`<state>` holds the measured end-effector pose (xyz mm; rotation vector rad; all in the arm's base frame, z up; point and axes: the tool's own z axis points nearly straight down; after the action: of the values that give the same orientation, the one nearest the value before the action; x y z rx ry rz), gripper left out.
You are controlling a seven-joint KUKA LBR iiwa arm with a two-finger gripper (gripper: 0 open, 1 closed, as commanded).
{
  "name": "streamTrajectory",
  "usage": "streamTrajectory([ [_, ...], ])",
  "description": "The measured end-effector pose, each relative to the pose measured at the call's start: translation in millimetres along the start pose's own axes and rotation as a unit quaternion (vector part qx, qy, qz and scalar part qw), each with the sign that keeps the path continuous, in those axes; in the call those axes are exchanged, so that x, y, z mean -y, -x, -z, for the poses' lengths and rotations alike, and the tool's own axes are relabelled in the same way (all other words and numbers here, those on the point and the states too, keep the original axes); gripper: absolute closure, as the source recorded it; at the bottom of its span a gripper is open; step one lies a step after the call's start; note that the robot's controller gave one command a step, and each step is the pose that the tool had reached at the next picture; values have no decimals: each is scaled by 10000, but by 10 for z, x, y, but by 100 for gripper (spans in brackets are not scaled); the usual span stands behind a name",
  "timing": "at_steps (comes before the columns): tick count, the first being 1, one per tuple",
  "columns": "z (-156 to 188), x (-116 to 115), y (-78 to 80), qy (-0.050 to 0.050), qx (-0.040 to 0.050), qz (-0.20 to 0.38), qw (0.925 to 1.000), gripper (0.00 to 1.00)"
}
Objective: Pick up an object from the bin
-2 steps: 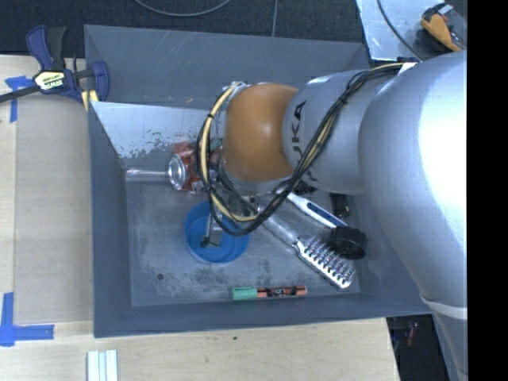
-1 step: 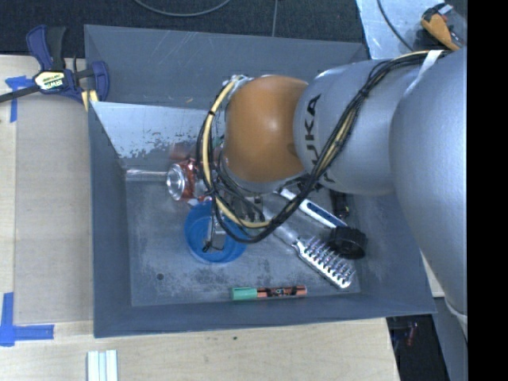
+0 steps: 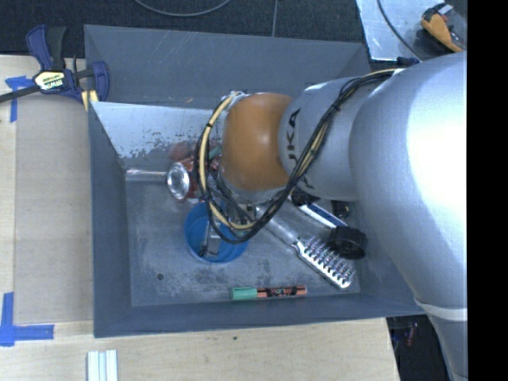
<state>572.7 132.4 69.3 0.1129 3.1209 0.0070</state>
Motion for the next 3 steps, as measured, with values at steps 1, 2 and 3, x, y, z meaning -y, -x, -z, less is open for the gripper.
streamTrajectory([
  [1,283,-241,-118,14,34,1495,9888,0],
  [2,338,-93,-77,10,47,102,9999,100],
  [3,338,-91,-77,9,47,99,9999,100],
])
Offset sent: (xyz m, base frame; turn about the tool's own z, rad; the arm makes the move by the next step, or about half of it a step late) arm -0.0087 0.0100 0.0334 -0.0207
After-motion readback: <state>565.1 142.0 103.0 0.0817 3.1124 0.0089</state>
